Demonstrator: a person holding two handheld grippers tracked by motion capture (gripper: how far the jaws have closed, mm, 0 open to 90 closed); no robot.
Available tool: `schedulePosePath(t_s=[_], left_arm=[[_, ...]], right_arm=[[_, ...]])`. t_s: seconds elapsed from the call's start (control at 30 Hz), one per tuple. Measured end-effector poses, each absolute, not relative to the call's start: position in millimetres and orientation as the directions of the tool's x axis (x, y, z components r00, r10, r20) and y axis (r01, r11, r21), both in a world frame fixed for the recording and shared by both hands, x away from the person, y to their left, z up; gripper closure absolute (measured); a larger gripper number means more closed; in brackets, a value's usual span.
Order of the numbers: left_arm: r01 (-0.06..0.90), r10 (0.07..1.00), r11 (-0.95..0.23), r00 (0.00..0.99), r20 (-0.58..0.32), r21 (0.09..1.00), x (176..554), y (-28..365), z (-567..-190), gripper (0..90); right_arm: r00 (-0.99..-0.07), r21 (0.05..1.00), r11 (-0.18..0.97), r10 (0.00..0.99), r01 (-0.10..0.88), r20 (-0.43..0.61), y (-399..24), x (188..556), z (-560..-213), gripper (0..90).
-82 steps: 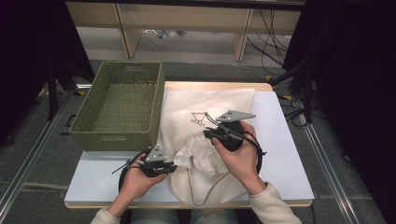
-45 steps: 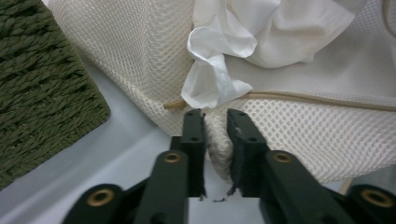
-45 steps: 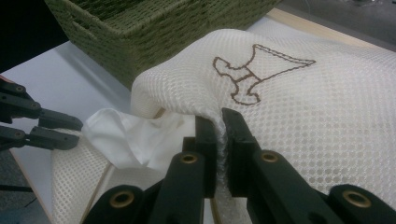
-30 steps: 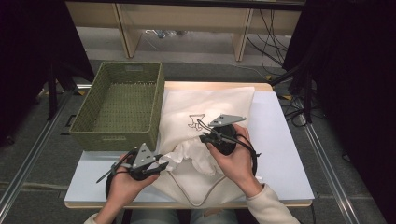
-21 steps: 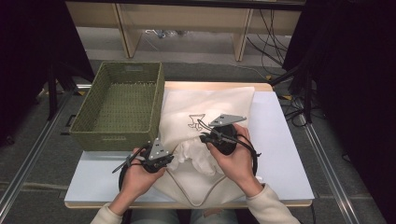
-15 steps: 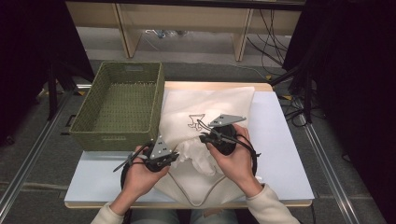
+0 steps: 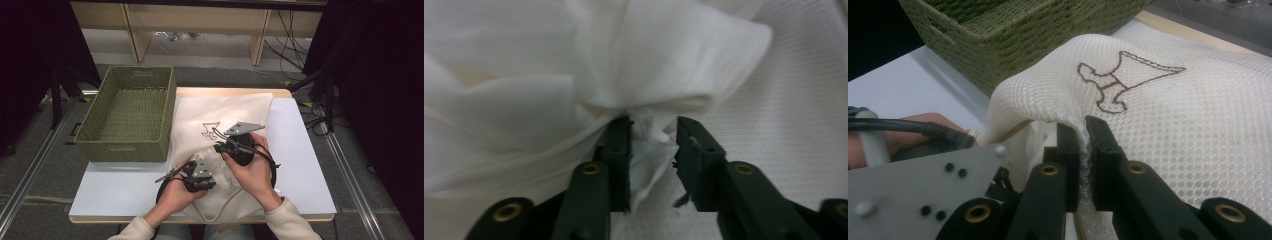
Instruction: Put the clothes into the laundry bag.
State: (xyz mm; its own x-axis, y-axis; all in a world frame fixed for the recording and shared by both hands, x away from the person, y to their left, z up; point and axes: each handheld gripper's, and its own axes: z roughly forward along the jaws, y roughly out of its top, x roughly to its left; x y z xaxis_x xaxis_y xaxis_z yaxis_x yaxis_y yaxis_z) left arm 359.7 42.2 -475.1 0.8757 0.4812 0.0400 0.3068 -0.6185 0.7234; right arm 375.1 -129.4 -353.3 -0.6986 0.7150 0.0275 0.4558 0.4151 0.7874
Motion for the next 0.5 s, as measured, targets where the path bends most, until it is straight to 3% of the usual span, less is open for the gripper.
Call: schedulePosePath(t_s=[0.2, 0.5], left_arm=[[0.287, 0.489, -0.540, 0.872, 0.018, 0.791, 346.3, 61.6, -448.8, 59.3], [0.285, 0.566, -0.438, 0.824, 0.015, 0.853, 340.4, 99.7, -425.8, 60.5]], right_arm=[[-0.693, 0.784, 0.412, 0.720, 0.464, 0.031, -128.9, 374.6, -353.1, 86.1], [-0.688, 0.775, 0.417, 0.725, 0.474, 0.031, -128.3, 372.9, -354.2, 86.0]])
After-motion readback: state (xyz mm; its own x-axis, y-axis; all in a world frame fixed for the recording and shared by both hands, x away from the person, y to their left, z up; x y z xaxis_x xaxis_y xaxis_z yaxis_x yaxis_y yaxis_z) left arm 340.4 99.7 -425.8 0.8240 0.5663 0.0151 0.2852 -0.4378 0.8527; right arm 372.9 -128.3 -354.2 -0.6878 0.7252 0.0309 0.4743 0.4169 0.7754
